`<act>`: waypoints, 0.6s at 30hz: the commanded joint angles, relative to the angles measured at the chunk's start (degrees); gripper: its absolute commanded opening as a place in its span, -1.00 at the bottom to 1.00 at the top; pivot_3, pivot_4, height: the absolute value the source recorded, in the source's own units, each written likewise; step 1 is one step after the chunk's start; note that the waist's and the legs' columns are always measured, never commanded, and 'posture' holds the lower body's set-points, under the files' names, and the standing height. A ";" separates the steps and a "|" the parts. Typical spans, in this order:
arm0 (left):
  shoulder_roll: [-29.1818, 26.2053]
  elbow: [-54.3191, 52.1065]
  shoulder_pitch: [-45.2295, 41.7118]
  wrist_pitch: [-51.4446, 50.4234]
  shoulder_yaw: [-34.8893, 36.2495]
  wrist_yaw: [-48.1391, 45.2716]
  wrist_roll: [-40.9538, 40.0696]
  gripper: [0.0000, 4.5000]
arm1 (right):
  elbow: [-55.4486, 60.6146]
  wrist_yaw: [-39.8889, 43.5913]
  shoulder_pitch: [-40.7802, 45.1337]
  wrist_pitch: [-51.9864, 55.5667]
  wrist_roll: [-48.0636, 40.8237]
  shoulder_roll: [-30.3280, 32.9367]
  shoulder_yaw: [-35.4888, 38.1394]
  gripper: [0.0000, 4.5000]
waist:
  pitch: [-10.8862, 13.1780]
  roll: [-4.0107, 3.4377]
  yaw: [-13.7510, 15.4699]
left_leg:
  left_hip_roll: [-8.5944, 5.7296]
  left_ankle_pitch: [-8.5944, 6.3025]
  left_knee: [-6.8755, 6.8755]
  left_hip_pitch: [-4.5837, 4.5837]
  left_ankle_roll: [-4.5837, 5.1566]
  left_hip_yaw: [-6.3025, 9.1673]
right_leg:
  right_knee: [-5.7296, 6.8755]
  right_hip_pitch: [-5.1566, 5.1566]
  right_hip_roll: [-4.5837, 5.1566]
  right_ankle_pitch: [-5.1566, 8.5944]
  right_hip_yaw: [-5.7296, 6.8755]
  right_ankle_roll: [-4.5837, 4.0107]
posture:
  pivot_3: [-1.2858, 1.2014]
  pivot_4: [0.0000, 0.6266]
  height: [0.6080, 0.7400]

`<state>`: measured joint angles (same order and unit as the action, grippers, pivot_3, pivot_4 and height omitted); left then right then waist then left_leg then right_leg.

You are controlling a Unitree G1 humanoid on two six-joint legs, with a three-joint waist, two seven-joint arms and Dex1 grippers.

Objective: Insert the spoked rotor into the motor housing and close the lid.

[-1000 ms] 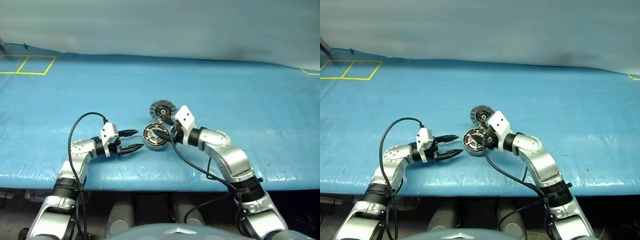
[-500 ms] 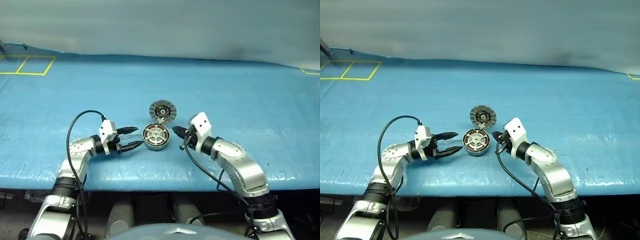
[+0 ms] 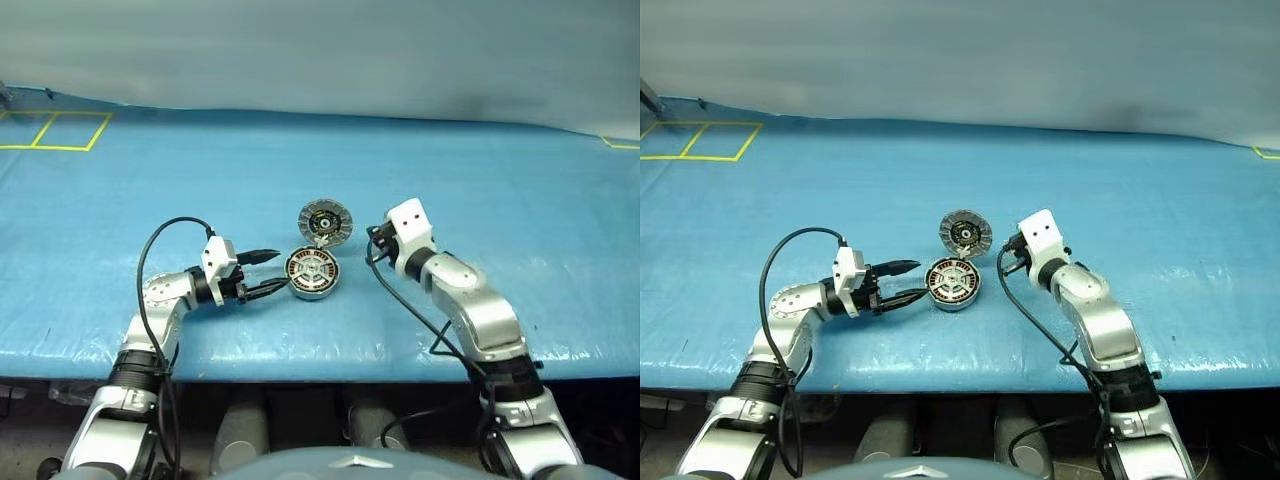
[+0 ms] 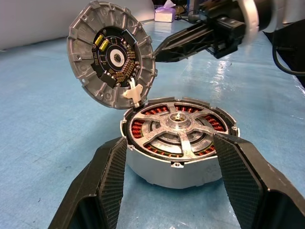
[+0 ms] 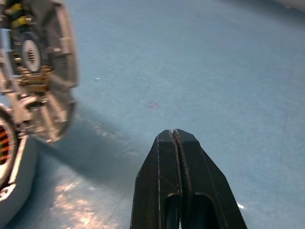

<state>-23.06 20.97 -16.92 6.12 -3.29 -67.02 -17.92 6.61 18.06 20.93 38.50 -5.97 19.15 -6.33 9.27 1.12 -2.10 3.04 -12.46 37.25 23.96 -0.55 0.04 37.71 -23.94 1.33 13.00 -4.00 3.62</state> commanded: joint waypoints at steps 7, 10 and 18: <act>0.49 -0.66 1.43 2.19 1.02 1.07 -0.47 0.39 | -21.61 7.29 16.28 -7.50 -3.77 -3.95 3.37 -0.98 | 0.02 -0.03 -0.27 | 0.00 0.00 -0.17 -0.01 0.01 0.01 | 0.01 -0.03 -0.03 -0.08 0.00 0.10 | 0.03 -0.52 1.00; 0.40 -0.94 1.80 2.26 1.18 1.38 -0.46 0.39 | -24.86 11.52 19.17 -7.95 -7.28 -5.07 5.36 -0.98 | 0.03 -0.04 -0.26 | 0.00 0.00 -0.21 -0.01 0.01 0.04 | 0.01 -0.05 -0.04 -0.17 0.02 0.20 | 0.03 -0.52 1.00; -0.21 -1.04 2.32 2.88 1.72 2.00 -0.35 0.39 | -26.78 21.04 22.45 -3.65 -13.36 -5.60 5.58 -0.98 | 0.04 -0.07 -0.15 | 0.00 0.00 -0.21 -0.01 0.01 0.04 | 0.02 -0.04 -0.02 -0.25 0.04 0.07 | 0.03 -0.52 1.00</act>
<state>-22.85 21.08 -14.41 7.90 -2.66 -65.09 -17.95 -21.48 37.55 41.95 34.30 -17.60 13.70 -1.38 9.31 1.05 -2.25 3.04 -12.46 37.04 23.95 -0.54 0.08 37.74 -23.98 1.31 12.75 -3.96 3.68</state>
